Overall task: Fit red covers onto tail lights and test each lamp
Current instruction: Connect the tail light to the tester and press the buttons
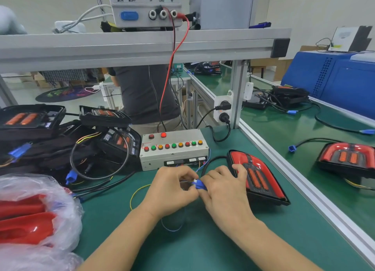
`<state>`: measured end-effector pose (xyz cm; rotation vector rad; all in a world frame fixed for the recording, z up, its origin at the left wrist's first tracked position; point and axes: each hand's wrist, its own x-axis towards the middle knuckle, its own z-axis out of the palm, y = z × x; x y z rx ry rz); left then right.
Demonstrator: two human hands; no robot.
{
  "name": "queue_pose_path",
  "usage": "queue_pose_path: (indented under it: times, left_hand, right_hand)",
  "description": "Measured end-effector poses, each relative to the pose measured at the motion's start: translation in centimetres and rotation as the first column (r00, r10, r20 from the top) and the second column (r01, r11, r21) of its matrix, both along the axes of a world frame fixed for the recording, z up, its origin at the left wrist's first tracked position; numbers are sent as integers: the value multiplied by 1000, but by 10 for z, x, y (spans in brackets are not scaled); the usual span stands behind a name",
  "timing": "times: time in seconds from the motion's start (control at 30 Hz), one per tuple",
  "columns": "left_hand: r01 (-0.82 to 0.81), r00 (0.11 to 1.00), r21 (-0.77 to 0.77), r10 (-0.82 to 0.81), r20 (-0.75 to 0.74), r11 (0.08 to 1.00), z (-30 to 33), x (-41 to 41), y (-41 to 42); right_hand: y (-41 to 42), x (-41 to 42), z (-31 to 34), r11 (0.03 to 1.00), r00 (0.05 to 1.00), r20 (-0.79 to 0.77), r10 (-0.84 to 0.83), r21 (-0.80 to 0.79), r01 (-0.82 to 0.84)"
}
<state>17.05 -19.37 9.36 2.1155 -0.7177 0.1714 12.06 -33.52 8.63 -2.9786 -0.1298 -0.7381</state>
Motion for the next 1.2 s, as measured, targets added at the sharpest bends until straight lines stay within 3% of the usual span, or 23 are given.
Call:
queue_pose_path:
  times: [0.1, 0.23, 0.3, 0.4, 0.5, 0.57, 0.67, 0.73, 0.8, 0.87, 0.97, 1.07, 1.2]
  left_hand:
    - [32, 997, 82, -38, 72, 996, -2, 2, 2]
    - [1, 978, 167, -36, 205, 986, -6, 2, 2]
    - [-2, 962, 210, -55, 266, 978, -7, 1, 3]
    - [-15, 960, 250, -56, 276, 968, -8, 7, 11]
    - [-139, 967, 229, 83, 239, 963, -11, 21, 30]
    - [-108, 974, 324, 34, 224, 940, -12, 25, 36]
    - [19, 974, 590, -148, 170, 807, -14, 27, 27]
    - [7, 982, 674, -131, 134, 739, -12, 27, 17]
    - [-80, 981, 634, -54, 188, 769, -8, 25, 5]
    - [-118, 978, 496, 14, 208, 860, 1, 16, -18]
    - [-40, 982, 168, 70, -177, 985, 16, -4, -65]
    - [-24, 892, 62, 49, -449, 998, 15, -12, -101]
    - [-75, 661, -200, -102, -744, 977, 1, -10, -123]
  right_hand:
    - [2, 1, -1, 998, 999, -54, -3, 64, 7]
    - [5, 1, -3, 998, 999, 10, -33, 63, 32]
    - [7, 1, 0, 998, 998, -48, -29, 59, 32]
    - [2, 2, 2, 997, 986, -161, -41, 62, 52]
    - [-6, 1, 6, 994, 981, -186, -63, 79, 79]
    - [-8, -2, 6, 993, 979, -205, -16, 111, 39]
    - [-11, 0, 14, 946, 994, -111, 13, 323, 24]
    - [-24, 4, 25, 776, 993, -106, -51, 621, 106]
    - [-44, 8, 33, 563, 979, -184, -83, 802, 199]
    - [-60, 9, 32, 476, 962, -246, -115, 837, 271]
    - [-72, 13, 27, 375, 934, -312, -175, 856, 357]
    - [-90, 13, 21, 410, 849, -429, -310, 745, 526]
    - [-114, 4, 16, 240, 790, -601, -125, 754, 612]
